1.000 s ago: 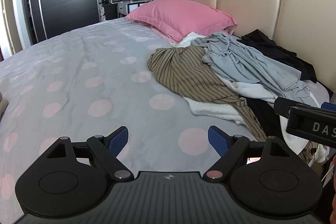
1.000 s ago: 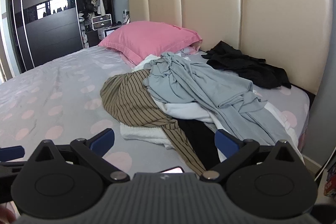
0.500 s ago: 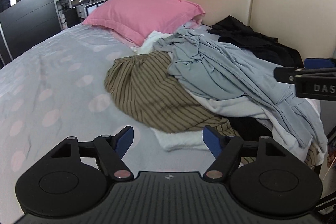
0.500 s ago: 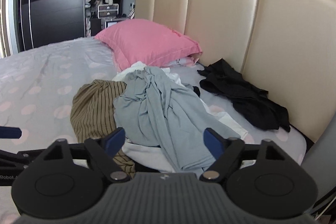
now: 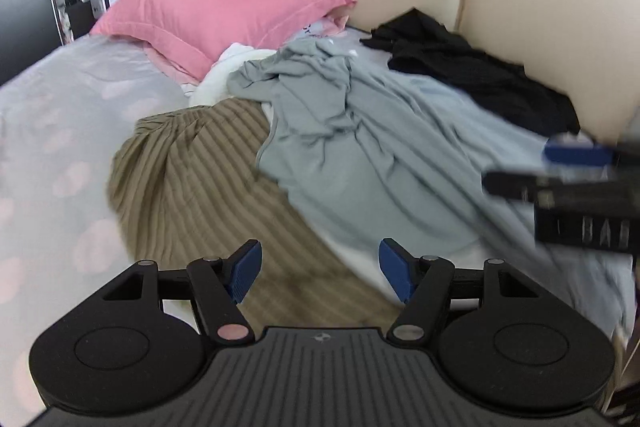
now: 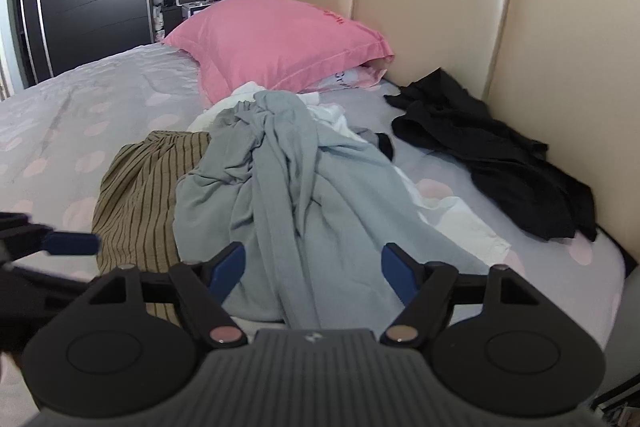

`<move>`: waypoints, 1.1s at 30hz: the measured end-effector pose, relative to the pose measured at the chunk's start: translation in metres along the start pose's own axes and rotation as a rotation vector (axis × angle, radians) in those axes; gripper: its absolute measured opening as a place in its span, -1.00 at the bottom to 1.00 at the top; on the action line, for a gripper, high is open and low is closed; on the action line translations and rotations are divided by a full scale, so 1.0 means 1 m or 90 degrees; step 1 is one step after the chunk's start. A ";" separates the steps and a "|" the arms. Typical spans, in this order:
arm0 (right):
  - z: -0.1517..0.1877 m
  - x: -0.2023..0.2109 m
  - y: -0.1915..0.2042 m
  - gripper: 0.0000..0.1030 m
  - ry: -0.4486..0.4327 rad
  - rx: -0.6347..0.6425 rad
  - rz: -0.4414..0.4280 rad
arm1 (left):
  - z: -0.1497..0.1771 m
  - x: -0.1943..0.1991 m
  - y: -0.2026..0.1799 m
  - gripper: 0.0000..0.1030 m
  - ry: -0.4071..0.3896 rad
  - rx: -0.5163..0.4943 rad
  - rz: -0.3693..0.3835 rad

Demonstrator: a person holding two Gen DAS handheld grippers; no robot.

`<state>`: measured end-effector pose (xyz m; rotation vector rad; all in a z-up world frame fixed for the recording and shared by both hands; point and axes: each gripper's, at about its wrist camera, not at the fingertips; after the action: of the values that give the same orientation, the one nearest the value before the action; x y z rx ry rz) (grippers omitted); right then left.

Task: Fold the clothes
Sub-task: 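Move both tools toward the light grey-blue shirt on the pile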

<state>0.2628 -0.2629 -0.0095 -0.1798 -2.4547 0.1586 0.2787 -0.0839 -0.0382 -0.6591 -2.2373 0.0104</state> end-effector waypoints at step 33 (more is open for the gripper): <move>0.013 -0.037 0.008 0.04 0.005 0.010 -0.007 | -0.001 -0.080 0.058 1.00 0.049 0.260 0.068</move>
<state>0.2838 -0.2624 -0.0437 -0.1592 -2.4456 0.1729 0.3499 -0.0709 -0.1054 -0.5411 -2.0385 0.4740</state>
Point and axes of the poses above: each gripper's, at about its wrist camera, not at the fingertips, and x roughly against the way its jaws point, y to its left, z to its underside, and after that the axes turned 13 degrees about z, right-handed
